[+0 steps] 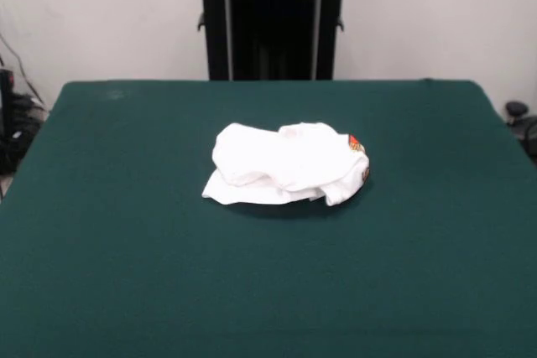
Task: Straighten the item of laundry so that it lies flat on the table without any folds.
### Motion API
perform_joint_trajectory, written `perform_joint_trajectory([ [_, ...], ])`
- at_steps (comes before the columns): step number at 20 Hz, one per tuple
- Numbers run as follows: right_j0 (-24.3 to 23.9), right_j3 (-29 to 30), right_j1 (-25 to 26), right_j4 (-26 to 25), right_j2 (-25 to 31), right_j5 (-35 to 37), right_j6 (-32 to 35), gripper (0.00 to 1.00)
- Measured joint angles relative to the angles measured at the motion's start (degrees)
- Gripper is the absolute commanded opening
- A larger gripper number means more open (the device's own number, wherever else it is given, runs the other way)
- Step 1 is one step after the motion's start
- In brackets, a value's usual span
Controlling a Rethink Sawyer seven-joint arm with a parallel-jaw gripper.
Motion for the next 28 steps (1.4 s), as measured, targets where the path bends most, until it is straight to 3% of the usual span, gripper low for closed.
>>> perform_joint_trajectory([
  [6, -0.1, -0.5, 4.2, 0.0, -0.1, -4.1, 0.0, 1.00],
  [19, 0.6, -5.6, 23.1, 0.8, -1.8, -17.1, 0.0, 1.00],
  [20, 0.7, -6.3, 26.0, 1.6, -2.3, -19.7, 0.0, 1.00],
  [28, 3.1, -8.7, 35.4, 5.9, -4.3, -28.6, 0.0, 1.00],
])
